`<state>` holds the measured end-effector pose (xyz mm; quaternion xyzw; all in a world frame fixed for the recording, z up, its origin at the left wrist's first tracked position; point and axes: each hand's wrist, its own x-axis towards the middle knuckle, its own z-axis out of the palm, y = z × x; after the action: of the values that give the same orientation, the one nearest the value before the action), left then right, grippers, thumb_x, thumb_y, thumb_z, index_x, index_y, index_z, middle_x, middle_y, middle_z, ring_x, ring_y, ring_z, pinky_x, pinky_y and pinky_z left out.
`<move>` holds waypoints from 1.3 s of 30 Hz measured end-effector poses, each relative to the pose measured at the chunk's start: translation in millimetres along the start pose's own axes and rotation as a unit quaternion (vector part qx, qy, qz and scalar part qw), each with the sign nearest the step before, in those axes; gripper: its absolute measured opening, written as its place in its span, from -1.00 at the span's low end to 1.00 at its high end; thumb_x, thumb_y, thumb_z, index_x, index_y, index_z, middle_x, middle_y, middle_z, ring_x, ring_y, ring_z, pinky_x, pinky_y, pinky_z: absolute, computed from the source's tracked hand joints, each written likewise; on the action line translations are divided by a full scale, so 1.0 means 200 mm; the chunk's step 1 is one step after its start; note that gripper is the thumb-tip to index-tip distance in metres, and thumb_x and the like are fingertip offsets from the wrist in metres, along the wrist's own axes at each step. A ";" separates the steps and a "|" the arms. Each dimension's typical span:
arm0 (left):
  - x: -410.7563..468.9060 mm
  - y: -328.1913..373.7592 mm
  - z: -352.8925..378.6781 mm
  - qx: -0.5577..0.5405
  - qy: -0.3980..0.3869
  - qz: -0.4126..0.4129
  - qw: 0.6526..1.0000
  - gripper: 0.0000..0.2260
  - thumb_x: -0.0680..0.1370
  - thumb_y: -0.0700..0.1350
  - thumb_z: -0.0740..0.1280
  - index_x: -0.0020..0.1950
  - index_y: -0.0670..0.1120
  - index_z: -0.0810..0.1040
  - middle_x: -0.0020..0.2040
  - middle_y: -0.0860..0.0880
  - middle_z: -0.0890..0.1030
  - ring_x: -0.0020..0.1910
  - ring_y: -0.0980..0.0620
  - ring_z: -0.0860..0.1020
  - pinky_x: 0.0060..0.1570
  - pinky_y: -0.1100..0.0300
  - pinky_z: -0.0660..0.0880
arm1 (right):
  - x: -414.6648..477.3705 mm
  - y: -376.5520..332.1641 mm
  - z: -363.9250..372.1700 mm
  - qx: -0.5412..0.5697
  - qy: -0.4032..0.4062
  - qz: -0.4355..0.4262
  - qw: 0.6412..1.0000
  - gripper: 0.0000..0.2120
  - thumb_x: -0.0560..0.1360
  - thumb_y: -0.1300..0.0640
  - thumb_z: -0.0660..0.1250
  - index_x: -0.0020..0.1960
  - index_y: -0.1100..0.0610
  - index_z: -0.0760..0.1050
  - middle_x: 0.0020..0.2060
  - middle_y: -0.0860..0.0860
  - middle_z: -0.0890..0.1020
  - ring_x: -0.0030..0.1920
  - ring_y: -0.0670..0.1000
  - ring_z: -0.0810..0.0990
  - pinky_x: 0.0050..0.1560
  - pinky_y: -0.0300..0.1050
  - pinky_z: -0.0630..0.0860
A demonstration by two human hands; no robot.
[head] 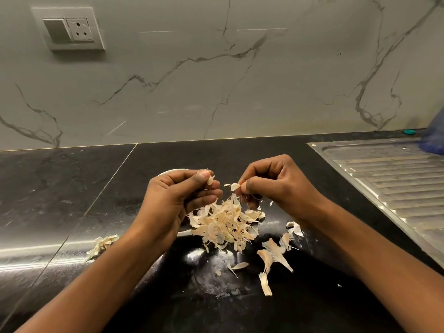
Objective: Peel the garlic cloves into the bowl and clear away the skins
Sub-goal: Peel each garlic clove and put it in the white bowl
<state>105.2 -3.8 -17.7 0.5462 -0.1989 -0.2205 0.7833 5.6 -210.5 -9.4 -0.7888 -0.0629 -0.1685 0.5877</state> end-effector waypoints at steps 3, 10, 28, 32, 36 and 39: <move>0.00 0.00 0.01 -0.004 -0.012 -0.005 1.000 -0.73 0.48 -0.17 0.44 0.14 -0.27 0.69 0.02 -0.29 0.74 -0.04 -0.19 0.76 -0.10 0.15 0.72 | 0.00 0.01 -0.01 -0.029 -0.002 0.002 1.000 -0.83 0.61 0.35 0.38 -0.14 0.32 0.69 -0.28 0.27 0.68 -0.33 0.12 0.61 -0.30 -0.11 0.58; 0.00 -0.03 0.01 0.045 -0.013 0.016 0.999 -0.81 0.48 -0.16 0.47 0.05 -0.14 0.77 -0.05 -0.14 0.74 -0.15 0.01 0.65 -0.14 0.22 0.65 | 0.01 0.03 0.02 -0.093 0.000 0.006 0.996 -0.77 0.61 0.06 0.47 -0.08 0.23 0.72 -0.25 0.11 0.74 -0.25 0.15 0.72 -0.20 -0.02 0.66; -0.02 -0.02 0.03 0.045 -0.040 0.027 0.998 -0.78 0.44 -0.32 0.47 0.07 -0.31 0.69 -0.01 -0.25 0.75 -0.06 -0.14 0.76 -0.07 0.19 0.70 | 0.01 0.09 0.04 -0.158 0.061 -0.115 0.979 -0.77 0.49 0.14 0.59 0.13 0.18 0.74 -0.07 -0.03 0.78 -0.07 0.02 0.78 -0.03 0.01 0.75; -0.03 -0.03 0.03 0.072 -0.035 0.039 0.996 -0.74 0.43 -0.27 0.51 0.11 -0.27 0.70 -0.01 -0.23 0.76 -0.05 -0.14 0.76 -0.06 0.17 0.70 | 0.02 0.10 0.03 -0.150 0.070 -0.124 0.978 -0.82 0.54 0.18 0.54 0.14 0.18 0.75 -0.04 -0.01 0.79 -0.06 -0.03 0.79 -0.04 0.03 0.75; -0.03 -0.04 0.03 0.093 -0.042 0.053 0.993 -0.67 0.42 -0.26 0.53 0.17 -0.28 0.68 0.00 -0.25 0.75 -0.01 -0.21 0.75 0.00 0.10 0.71 | 0.02 0.11 0.04 -0.153 0.050 -0.117 0.980 -0.85 0.58 0.21 0.51 0.14 0.19 0.75 -0.09 0.00 0.79 -0.10 0.02 0.78 -0.08 0.07 0.74; -0.03 -0.04 0.03 0.074 -0.039 0.047 0.995 -0.70 0.42 -0.30 0.51 0.14 -0.34 0.68 -0.01 -0.30 0.74 -0.03 -0.22 0.75 -0.03 0.11 0.71 | 0.02 0.11 0.03 -0.131 0.048 -0.107 0.984 -0.86 0.60 0.23 0.49 0.14 0.20 0.74 -0.09 0.02 0.79 -0.10 0.07 0.78 -0.07 0.08 0.74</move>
<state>96.7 -7.9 -24.0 0.5840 -0.2705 -0.1895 0.7415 17.5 -211.1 -29.1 -0.8389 -0.0961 -0.2750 0.4598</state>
